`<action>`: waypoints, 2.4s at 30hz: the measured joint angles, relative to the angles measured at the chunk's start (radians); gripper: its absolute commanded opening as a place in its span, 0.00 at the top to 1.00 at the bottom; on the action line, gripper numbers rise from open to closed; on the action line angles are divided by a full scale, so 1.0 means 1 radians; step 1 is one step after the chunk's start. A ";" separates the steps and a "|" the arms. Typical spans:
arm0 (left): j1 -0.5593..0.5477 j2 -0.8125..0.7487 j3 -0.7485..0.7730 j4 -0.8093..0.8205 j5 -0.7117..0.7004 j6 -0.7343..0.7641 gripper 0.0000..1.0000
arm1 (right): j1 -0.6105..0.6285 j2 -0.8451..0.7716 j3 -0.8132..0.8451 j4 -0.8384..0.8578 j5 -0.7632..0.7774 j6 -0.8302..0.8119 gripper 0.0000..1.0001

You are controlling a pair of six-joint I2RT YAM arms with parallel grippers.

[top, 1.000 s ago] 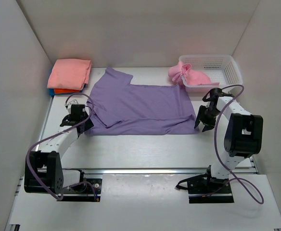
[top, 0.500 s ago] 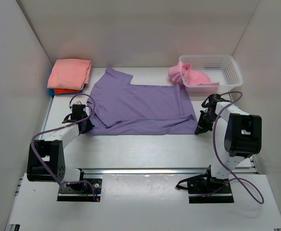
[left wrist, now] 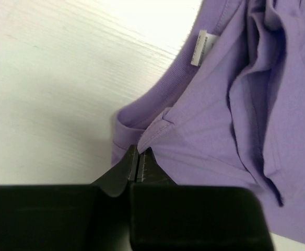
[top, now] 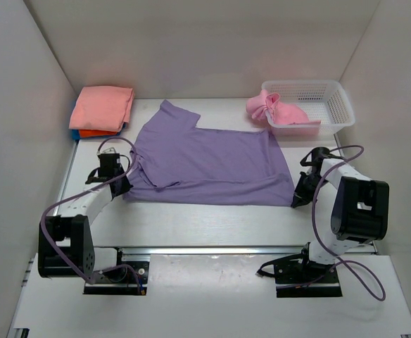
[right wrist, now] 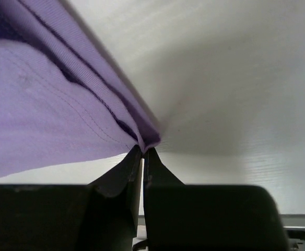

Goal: Fold and stack the t-shirts
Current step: Fold the flattened tshirt in 1/3 of the way

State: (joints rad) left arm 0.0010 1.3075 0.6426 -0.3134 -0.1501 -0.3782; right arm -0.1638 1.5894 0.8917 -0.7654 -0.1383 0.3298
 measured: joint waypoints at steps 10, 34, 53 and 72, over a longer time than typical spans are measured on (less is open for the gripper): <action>0.009 -0.208 -0.021 -0.125 0.001 0.042 1.00 | -0.015 -0.002 -0.005 -0.044 0.017 -0.007 1.00; -0.093 -0.363 0.066 -0.249 -0.007 0.113 0.44 | 0.034 -0.224 -0.051 -0.278 0.043 0.001 0.79; -0.169 0.383 0.363 -0.010 0.099 0.125 0.51 | 0.223 -0.111 0.075 -0.119 -0.032 0.044 1.00; -0.129 0.433 0.361 -0.077 0.012 0.125 0.53 | 0.312 0.021 -0.035 0.087 -0.153 0.120 1.00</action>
State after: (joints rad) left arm -0.1280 1.7409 1.0035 -0.3901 -0.1383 -0.2535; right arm 0.1482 1.6108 0.8570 -0.6788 -0.2913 0.4500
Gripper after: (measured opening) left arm 0.480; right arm 0.001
